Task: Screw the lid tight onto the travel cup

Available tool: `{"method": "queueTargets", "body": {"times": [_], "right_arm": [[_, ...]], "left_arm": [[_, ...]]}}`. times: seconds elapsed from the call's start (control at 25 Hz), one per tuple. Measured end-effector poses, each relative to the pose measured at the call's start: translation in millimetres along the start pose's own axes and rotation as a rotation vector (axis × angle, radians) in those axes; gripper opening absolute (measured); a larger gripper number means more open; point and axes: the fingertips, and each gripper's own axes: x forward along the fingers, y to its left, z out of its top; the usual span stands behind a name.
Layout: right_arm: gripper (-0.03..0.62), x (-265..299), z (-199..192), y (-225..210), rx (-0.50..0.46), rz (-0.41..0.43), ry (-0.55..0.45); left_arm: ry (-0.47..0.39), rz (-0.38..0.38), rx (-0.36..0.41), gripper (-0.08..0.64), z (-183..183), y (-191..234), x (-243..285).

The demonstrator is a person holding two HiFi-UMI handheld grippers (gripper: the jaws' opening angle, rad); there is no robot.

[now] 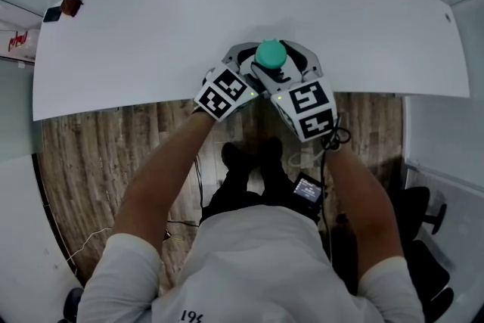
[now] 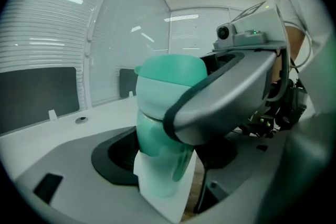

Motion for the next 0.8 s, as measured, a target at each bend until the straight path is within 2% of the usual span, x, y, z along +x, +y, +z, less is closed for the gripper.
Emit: {"method": "queueTargets", "body": {"times": [0.08,0.16,0.52,0.64,0.8], "right_arm": [[0.311,1,0,2,-0.026,0.038,-0.006],[0.311,1,0,1,-0.028,0.033,-0.009],[0.311,3,2,-8,0.08,-0.205,-0.016],[0.311,5,4,-7,0.071,-0.192,-0.021],[0.311,7,4,-4,0.032,-0.116,-0.024]], "left_arm": [[-0.004,-0.024,-0.011,0.325,0,0,0],[-0.016,-0.012,-0.021,0.325,0,0,1],[-0.075,0.139,-0.046,0.325,4,11,4],[-0.068,0.114,-0.032,0.325,3,11,4],[-0.037,0.022,0.02,0.325,-2,9,2]]}}
